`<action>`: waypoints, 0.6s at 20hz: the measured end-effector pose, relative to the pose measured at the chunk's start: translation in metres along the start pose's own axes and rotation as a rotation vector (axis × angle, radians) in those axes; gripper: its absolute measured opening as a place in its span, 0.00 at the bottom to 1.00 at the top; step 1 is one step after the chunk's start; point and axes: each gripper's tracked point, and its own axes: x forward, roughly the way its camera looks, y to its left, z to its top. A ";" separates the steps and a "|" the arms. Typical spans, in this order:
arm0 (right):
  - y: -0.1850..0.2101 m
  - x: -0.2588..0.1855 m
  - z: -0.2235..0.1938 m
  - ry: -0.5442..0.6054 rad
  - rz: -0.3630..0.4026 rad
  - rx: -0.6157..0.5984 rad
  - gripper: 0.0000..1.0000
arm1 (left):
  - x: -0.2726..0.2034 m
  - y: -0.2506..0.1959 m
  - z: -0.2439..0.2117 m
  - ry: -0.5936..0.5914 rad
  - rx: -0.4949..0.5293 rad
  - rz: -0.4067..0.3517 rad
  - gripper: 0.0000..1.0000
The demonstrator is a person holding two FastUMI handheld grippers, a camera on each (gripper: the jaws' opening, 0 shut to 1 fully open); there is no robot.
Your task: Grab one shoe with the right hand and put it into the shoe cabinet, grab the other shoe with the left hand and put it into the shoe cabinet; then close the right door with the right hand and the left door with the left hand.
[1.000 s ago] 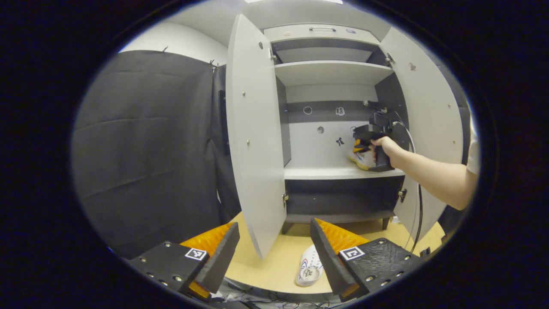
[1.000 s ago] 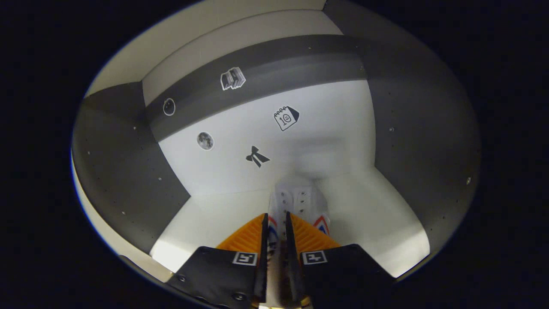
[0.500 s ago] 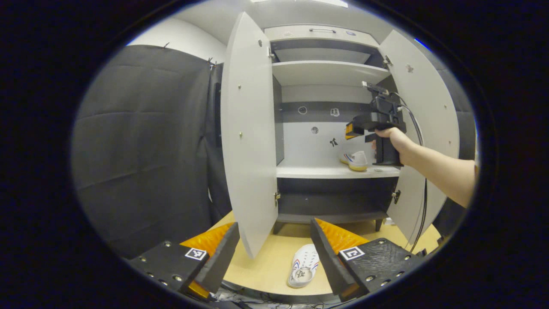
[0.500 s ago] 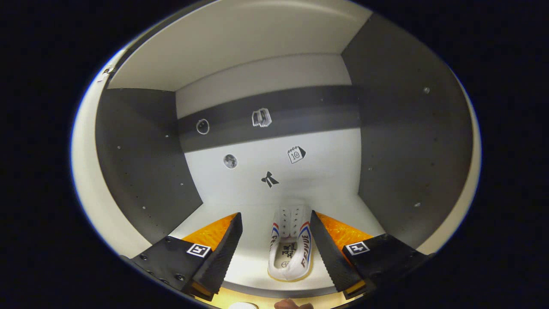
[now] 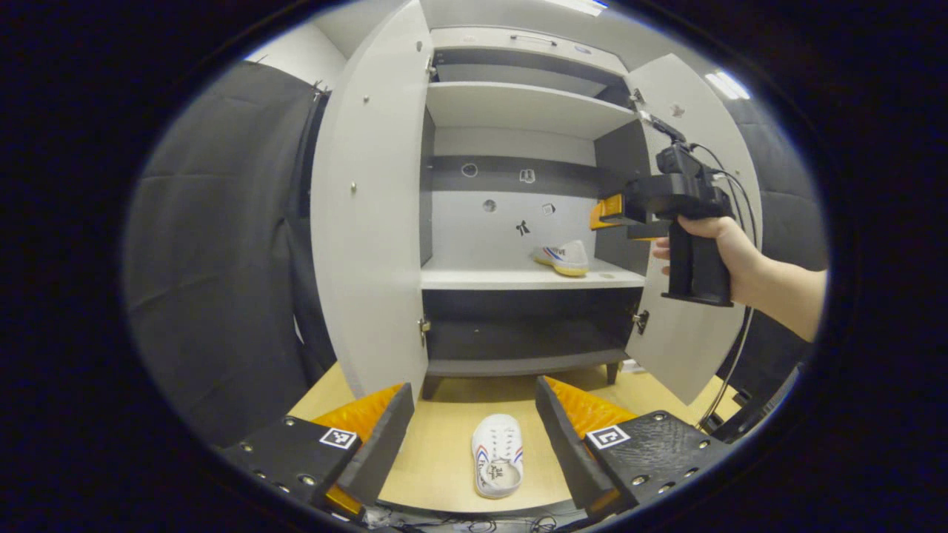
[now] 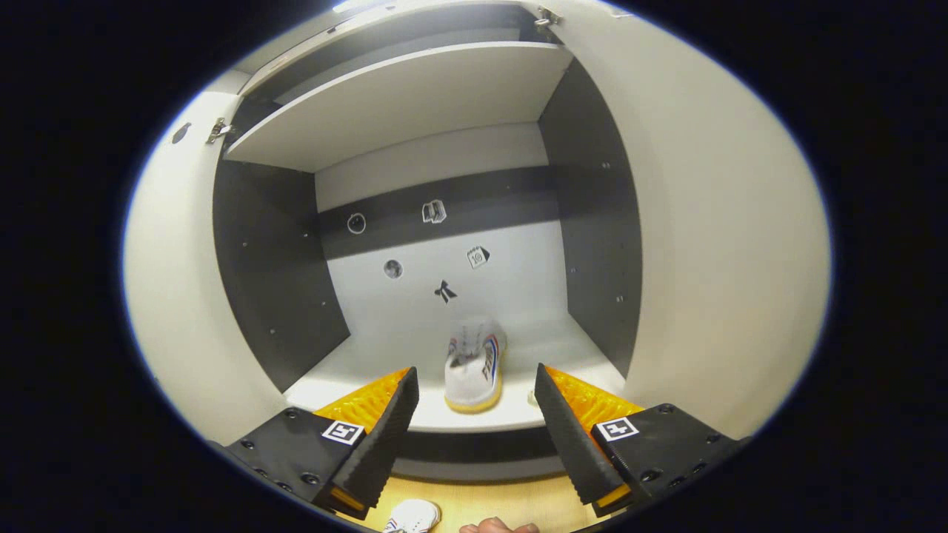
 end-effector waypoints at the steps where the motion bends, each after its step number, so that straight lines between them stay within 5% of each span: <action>1: -0.001 -0.012 -0.014 0.020 -0.006 -0.012 0.98 | 0.004 -0.002 -0.007 0.018 -0.007 -0.027 0.95; 8: -0.017 -0.091 -0.116 0.213 -0.026 -0.118 0.98 | 0.036 -0.014 -0.066 0.156 -0.040 -0.153 0.96; 12: -0.024 -0.130 -0.155 0.302 -0.046 -0.093 0.98 | 0.057 -0.015 -0.120 0.278 -0.025 -0.155 0.96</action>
